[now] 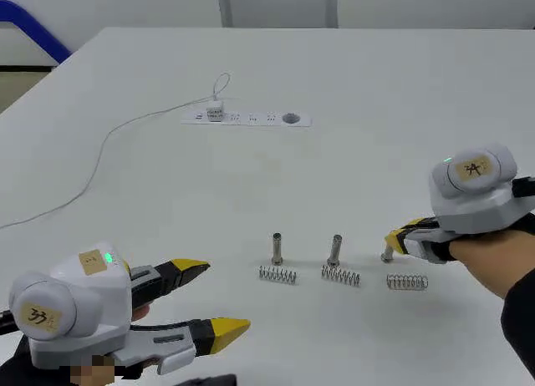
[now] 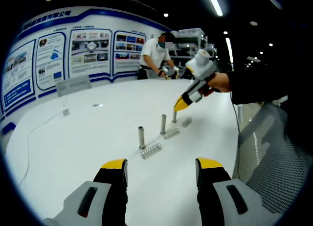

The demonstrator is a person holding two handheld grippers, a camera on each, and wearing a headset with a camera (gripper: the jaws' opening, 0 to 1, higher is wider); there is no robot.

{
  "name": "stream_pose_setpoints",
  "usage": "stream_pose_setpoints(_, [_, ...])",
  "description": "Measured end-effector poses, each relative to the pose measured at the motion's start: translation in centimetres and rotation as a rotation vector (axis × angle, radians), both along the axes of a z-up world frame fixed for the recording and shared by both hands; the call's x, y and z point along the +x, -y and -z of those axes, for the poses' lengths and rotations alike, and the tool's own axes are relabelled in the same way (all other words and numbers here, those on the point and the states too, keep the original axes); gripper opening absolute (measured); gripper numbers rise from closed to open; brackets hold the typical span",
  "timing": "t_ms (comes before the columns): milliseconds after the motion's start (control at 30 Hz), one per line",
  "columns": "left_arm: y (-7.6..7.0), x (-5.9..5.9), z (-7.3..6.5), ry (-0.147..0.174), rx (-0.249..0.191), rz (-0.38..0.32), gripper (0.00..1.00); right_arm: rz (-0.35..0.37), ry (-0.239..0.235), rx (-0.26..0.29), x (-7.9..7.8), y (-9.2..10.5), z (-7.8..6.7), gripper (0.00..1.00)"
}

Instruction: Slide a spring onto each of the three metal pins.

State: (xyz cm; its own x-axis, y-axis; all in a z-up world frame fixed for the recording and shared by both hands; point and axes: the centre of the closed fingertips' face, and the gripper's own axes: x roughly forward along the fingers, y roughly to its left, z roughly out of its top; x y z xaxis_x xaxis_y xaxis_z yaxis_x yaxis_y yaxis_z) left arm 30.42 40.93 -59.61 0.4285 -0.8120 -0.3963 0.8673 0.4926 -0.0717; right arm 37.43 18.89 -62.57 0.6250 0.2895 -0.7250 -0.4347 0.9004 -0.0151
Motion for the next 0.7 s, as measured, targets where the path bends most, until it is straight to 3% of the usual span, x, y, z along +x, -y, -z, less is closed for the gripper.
stream_pose_setpoints(700, [0.03,0.04,0.12,-0.001,0.0,0.004,0.58,-0.019,0.006,-0.014,-0.96,-0.15,-0.19,0.09])
